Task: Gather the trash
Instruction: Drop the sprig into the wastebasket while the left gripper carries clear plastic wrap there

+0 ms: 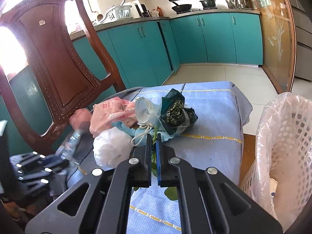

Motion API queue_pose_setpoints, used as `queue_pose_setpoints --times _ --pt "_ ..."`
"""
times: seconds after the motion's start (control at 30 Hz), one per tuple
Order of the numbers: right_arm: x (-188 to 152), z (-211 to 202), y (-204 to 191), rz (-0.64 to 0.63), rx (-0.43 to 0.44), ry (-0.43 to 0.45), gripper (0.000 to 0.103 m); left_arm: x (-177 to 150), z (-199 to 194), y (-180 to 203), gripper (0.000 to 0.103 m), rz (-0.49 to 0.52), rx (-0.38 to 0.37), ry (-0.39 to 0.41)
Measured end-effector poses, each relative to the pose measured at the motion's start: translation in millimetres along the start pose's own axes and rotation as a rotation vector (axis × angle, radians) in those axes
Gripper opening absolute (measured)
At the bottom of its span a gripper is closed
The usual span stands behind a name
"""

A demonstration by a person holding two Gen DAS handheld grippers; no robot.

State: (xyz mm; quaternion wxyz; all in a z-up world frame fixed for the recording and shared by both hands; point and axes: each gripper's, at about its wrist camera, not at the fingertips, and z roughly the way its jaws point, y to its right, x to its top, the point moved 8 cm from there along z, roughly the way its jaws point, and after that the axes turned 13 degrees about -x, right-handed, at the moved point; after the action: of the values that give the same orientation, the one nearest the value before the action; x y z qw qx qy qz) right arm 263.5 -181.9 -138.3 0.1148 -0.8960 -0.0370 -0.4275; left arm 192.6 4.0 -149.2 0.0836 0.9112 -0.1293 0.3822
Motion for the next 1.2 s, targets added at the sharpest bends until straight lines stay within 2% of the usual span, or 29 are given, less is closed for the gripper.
queue_pose_setpoints --times 0.13,0.4,0.5,0.6,0.67,0.87,1.03,1.2 --pt "-7.3 -1.7 -0.6 -0.022 -0.039 0.006 0.005 6.0 -30.3 5.3 0.022 0.01 -0.025 0.083" --pt "-17.3 -10.9 -2.7 -0.032 -0.075 0.024 0.005 12.7 -61.6 24.0 0.022 0.056 -0.095 0.182" --pt "-7.9 -29.3 1.2 0.004 -0.074 0.061 0.005 20.0 -60.7 29.6 0.022 0.066 -0.106 0.188" --pt "6.5 -57.7 8.8 -0.009 -0.137 0.113 0.005 31.4 -63.0 39.0 0.022 0.081 -0.126 0.197" --pt "18.4 -77.9 17.8 -0.004 -0.147 0.144 0.005 41.2 -67.3 48.6 0.022 0.095 -0.152 0.213" --pt "54.2 -138.3 78.5 0.059 -0.288 0.265 0.005 75.0 -59.2 98.1 0.022 0.143 -0.314 0.261" --pt "40.8 -151.3 140.4 0.128 -0.431 0.231 0.005 96.4 -33.7 155.2 0.022 0.194 -0.475 0.25" --pt "24.2 -171.8 195.4 0.237 -0.501 0.22 0.005 115.3 3.2 228.7 0.022 0.256 -0.634 0.191"
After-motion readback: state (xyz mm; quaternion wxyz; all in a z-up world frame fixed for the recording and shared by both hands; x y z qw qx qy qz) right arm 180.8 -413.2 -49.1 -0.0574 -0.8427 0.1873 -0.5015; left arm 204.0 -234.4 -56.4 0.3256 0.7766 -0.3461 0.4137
